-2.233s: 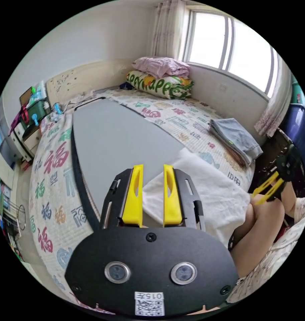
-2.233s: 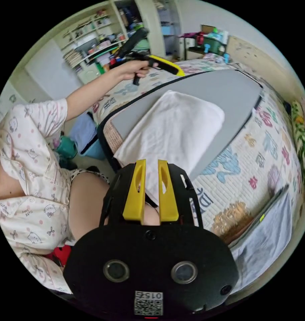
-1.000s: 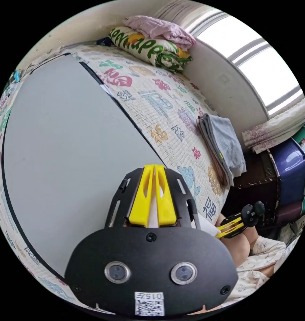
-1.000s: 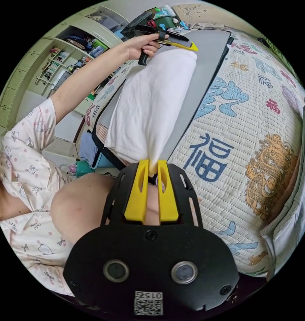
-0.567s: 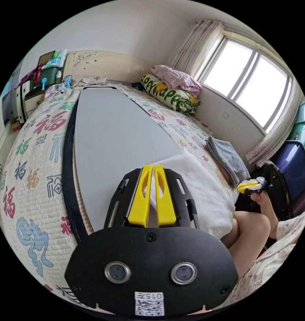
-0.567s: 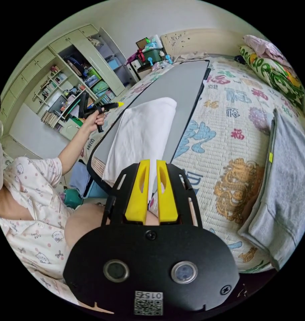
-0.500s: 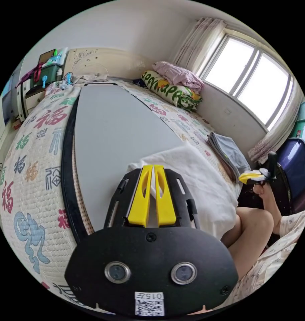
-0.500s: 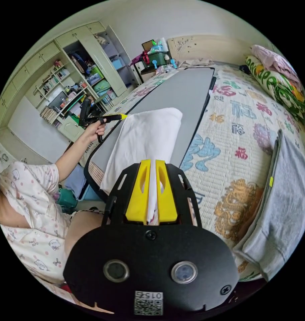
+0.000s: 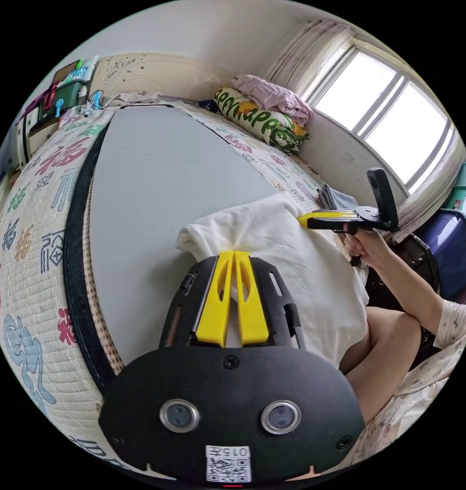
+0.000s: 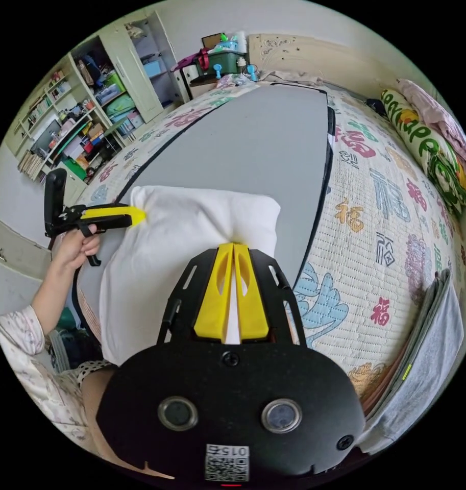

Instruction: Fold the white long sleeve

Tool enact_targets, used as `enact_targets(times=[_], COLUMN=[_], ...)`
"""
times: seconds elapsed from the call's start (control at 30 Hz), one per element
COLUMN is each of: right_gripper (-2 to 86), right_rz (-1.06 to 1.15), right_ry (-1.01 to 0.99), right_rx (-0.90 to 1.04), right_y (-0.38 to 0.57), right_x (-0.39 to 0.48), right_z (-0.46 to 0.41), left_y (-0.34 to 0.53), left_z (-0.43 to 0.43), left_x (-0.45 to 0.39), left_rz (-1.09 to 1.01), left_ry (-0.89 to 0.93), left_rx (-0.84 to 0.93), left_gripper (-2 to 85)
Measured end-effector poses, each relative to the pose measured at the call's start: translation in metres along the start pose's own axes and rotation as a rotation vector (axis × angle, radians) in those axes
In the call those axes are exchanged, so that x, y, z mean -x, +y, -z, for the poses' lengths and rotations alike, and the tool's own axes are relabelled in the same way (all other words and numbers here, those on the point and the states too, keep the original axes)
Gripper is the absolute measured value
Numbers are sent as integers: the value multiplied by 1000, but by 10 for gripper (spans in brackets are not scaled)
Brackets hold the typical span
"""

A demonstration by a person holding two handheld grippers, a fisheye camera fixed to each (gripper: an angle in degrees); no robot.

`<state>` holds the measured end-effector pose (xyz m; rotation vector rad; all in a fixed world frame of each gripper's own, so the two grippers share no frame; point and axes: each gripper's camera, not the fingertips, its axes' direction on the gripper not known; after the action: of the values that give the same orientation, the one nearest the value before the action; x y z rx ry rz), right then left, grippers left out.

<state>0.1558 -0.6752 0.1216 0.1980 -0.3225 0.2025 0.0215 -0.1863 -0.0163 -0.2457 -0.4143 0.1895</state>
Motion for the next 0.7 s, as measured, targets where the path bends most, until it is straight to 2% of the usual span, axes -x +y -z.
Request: enact_targets(times=[0.13,0.2,0.27,0.37,0.5,0.7], right_gripper=[0,9,28,107,156,164], right_rz=[-37,-86,-168,-288,-262,-198], right_ry=[-78,-186,-261,-357,-387,-359], right_rx=[-14,-93,-184,-253,-136,-18], right_y=[-11,-7,1,5,-13,-32], right_x=[-23,-54,-87,-139,-169,-188], right_z=[20,48,70,87,77,72], left_y=[10,26,36,43,45,53], left_z=[23,48,63,66,60,55], left_x=[10,19,22,21,15,5], left_rz=[79,130,151,163,165,171], left_ry=[94,127,85,39,82,114], left_rx=[-53,-129,-158,-126,-97,-92], left_gripper=[17,72,119,195,209,204])
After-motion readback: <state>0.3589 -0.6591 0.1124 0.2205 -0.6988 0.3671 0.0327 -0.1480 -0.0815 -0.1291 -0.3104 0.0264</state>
